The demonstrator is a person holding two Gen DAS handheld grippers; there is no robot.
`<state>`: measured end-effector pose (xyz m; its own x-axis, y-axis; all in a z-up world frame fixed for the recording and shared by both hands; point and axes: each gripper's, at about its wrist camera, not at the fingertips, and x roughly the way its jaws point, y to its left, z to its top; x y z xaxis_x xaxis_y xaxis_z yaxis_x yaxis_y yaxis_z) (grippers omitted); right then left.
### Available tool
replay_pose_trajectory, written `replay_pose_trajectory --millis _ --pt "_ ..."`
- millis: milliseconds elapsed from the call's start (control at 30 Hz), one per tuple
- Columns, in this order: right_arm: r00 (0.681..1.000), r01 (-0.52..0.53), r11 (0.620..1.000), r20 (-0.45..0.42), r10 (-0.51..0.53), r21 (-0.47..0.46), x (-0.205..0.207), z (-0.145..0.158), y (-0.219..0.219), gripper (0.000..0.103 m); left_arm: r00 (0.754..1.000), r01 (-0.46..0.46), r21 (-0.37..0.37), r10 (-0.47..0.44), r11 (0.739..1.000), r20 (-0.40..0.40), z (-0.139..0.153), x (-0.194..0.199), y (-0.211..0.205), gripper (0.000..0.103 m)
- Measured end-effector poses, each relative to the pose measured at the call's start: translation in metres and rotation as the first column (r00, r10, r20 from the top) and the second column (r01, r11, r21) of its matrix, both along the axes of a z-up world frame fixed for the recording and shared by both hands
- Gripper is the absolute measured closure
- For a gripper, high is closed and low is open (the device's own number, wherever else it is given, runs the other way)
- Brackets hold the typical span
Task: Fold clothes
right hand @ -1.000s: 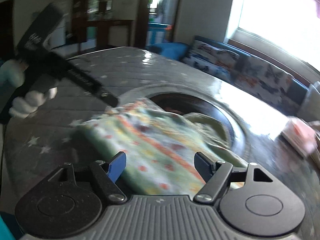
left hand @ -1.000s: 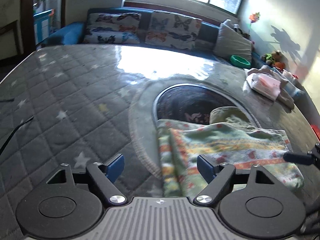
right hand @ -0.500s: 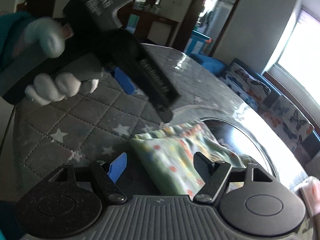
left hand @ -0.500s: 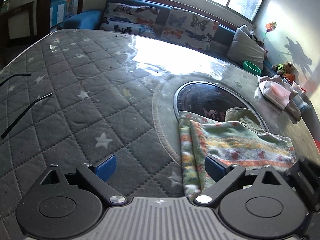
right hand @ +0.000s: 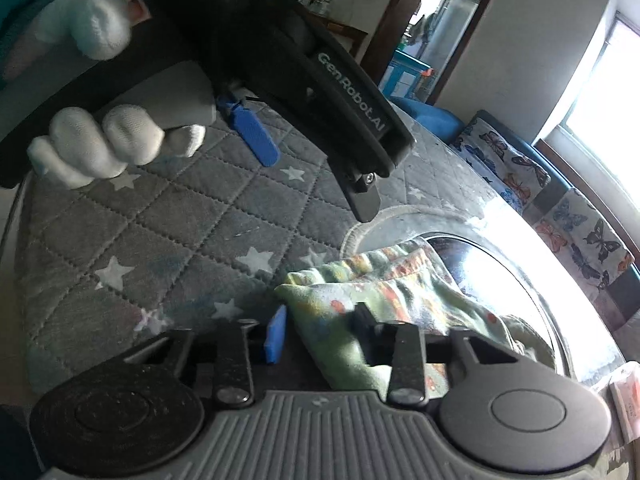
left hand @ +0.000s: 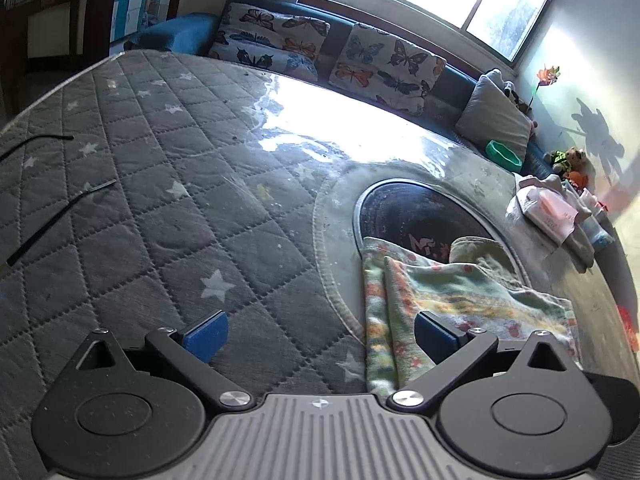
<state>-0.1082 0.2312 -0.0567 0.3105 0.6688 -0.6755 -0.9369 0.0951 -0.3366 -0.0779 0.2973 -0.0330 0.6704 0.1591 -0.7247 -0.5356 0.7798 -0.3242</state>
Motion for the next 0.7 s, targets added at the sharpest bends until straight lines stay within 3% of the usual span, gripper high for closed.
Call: replay_pose_trajectory --millis 133,367,500,667,700 --pt "0.997 0.028 0.998 -0.072 -0.024 0.059 0.009 0.009 -0.008 0.087 1.000 -0.008 -0.065 0.009 0.998 0.025 0.001 0.002 -0.001 0.000" --pt "0.953 0.161 0.968 -0.285 -0.102 0.192 0.043 0.042 -0.033 0.090 0.996 -0.030 -0.234 0.048 0.972 0.071 0.001 0.010 -0.001 0.000" --pt "0.941 0.183 0.958 -0.322 -0.105 0.222 0.050 0.048 -0.045 0.090 0.993 0.003 -0.359 0.039 0.933 0.110 -0.004 0.022 -0.003 0.000" --pt "0.932 0.191 0.951 -0.349 -0.098 0.244 0.052 0.049 -0.057 0.091 0.995 0.045 -0.411 -0.006 0.911 0.096 -0.014 0.044 -0.011 0.005" --pt "0.931 0.191 0.950 -0.353 -0.095 0.248 0.051 0.049 -0.060 0.091 0.995 0.062 -0.429 -0.022 0.901 0.098 -0.018 0.047 -0.013 0.011"
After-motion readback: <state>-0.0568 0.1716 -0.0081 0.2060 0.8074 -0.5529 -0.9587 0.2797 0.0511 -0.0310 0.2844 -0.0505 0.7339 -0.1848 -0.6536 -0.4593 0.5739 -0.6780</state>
